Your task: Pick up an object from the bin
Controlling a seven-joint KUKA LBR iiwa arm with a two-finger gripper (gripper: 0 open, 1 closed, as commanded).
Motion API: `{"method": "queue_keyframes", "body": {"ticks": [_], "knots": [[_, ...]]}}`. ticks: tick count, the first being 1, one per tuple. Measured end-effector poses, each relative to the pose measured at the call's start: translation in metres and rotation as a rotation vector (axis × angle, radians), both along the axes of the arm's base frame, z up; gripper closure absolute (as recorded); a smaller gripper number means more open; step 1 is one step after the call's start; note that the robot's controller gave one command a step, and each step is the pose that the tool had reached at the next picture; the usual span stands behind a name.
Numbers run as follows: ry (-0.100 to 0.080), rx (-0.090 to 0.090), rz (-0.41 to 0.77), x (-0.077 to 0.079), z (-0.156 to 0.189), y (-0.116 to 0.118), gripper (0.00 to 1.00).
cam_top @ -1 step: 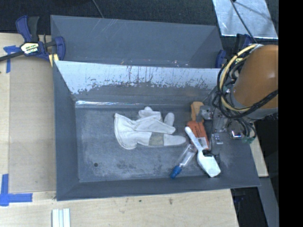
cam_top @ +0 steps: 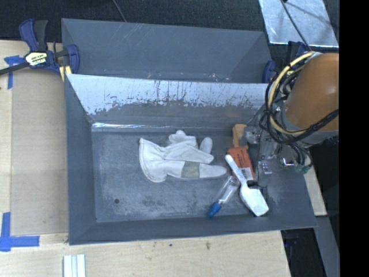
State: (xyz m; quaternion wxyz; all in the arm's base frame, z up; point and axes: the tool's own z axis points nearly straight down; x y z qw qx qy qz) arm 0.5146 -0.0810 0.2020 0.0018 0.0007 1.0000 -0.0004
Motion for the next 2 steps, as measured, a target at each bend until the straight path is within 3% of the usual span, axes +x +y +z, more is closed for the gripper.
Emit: {"method": "queue_keyframes", "body": {"ticks": [1,2], "knots": [[-0.009,-0.002,0.015,0.013,-0.039,0.018,0.00],[-0.005,-0.001,0.021,0.015,-0.055,0.025,0.00]]}}
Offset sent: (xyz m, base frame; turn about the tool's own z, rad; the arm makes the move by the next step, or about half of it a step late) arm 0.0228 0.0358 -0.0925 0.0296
